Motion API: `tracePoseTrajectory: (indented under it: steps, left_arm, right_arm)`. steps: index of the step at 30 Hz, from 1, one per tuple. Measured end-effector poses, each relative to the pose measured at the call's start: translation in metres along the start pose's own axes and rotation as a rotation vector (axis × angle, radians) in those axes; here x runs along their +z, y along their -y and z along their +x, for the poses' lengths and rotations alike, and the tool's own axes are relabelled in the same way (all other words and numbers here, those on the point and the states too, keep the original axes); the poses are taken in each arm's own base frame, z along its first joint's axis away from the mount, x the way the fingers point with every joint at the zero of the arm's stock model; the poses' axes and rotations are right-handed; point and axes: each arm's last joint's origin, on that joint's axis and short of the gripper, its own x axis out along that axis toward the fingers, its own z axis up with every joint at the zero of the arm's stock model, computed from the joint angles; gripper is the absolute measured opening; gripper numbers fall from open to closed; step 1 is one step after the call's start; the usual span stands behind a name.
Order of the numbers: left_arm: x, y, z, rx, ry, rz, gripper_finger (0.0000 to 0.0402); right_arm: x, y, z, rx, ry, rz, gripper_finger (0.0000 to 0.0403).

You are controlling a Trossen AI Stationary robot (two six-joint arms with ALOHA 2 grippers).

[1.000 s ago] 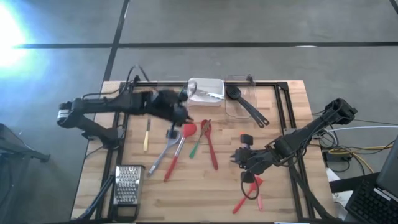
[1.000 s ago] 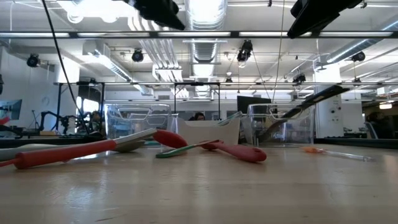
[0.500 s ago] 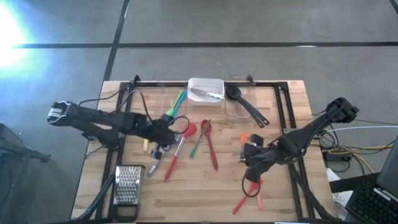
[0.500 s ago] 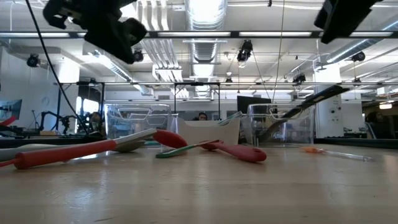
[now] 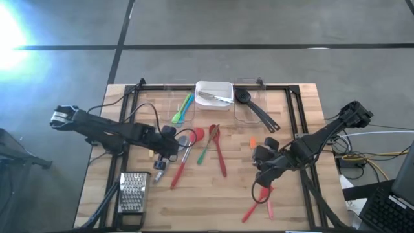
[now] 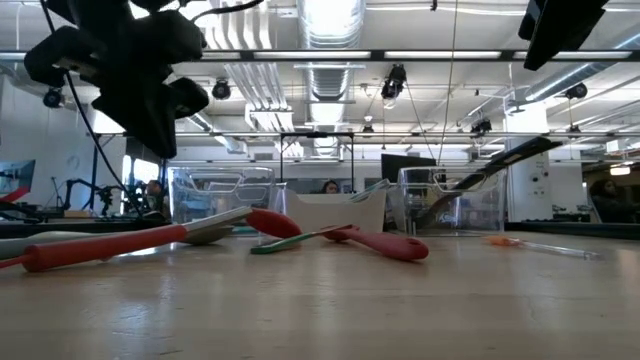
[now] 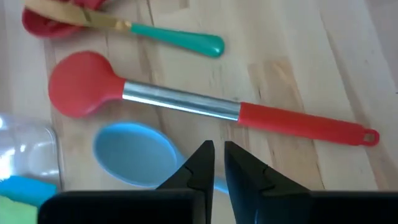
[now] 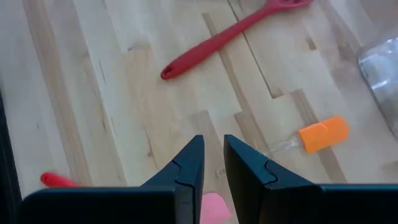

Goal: Pick & Place Kitchen Items
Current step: Put the red spatula into the left transparent bin

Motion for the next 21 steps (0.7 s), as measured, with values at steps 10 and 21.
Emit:
tracePoseTrajectory:
  steps: [10, 21]
  left_arm:
    - [0.000, 0.000, 0.003, -0.002, -0.013, -0.038, 0.0047]
    - [0.001, -0.001, 0.003, 0.026, 0.000, -0.033, 0.0045]
  right_arm:
    - [-0.013, 0.001, 0.012, 0.059, -0.160, 0.141, 0.0059]
    - [-0.041, -0.034, 0.052, 0.179, -0.329, -0.126, 0.0062]
